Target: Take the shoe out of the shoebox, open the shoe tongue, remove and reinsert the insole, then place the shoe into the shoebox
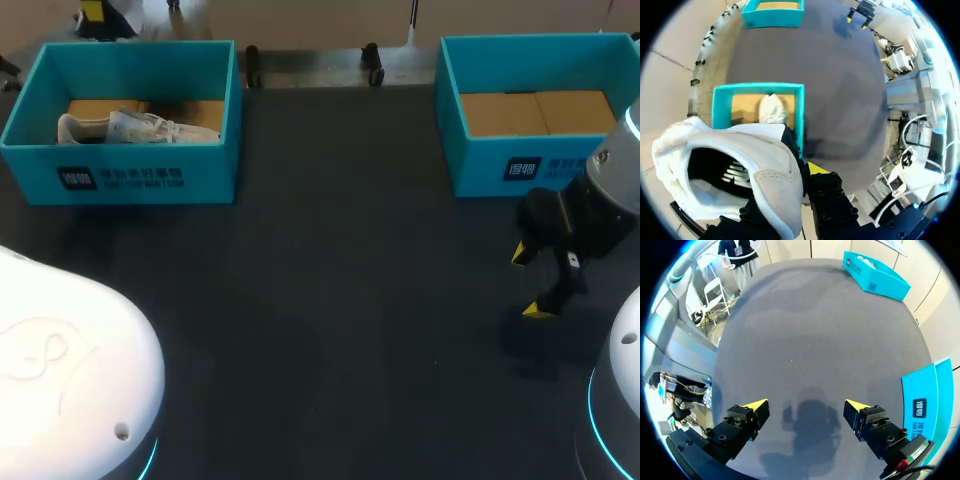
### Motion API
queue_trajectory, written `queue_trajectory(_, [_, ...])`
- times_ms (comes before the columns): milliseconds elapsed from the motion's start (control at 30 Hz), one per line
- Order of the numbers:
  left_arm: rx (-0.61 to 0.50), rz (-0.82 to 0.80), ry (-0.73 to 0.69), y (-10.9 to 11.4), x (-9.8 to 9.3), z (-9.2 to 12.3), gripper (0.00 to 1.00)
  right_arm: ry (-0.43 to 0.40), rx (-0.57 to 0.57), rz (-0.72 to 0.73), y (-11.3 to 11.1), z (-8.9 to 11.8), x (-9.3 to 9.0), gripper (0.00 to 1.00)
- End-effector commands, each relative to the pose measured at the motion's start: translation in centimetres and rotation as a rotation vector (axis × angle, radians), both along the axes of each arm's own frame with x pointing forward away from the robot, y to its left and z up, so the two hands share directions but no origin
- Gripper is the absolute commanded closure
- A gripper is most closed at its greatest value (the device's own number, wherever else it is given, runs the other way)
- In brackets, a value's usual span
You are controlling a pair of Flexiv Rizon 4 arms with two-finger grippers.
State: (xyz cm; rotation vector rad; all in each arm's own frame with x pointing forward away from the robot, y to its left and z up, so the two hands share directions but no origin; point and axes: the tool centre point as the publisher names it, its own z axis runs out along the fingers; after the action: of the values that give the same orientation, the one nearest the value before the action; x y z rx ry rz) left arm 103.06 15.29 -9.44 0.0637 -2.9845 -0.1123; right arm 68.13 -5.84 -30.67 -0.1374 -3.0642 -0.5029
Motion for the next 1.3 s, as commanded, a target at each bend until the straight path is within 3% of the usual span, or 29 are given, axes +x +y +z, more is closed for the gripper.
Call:
queue_trajectory(33, [-0.025,-0.028,0.079,1.9,4.1,-0.2,1.0,-0.002,-0.002,-0.001,0.0,-0.1,-0.1,0.0])
queue_trajectory(100, [-0.024,-0.031,0.076,2.7,5.1,-0.7,1.0,-0.002,-0.002,-0.001,0.0,-0.1,-0.1,0.0])
queue_trajectory(533, [-0.024,-0.031,0.076,2.7,5.1,-0.7,1.0,-0.002,-0.002,-0.001,0.0,-0.1,-0.1,0.0])
queue_trajectory(733, [0.011,-0.384,-0.003,4.2,7.2,-2.8,1.0,-0.002,-0.002,-0.001,0.0,-0.1,-0.1,0.0])
queue_trajectory(933, [0.063,-0.861,-0.05,7.7,6.9,-4.3,1.0,-0.002,-0.002,-0.001,0.0,-0.1,-0.1,0.0])
queue_trajectory(1300, [0.063,-0.861,-0.05,7.7,6.9,-4.3,1.0,-0.002,-0.002,-0.001,0.0,-0.1,-0.1,0.0])
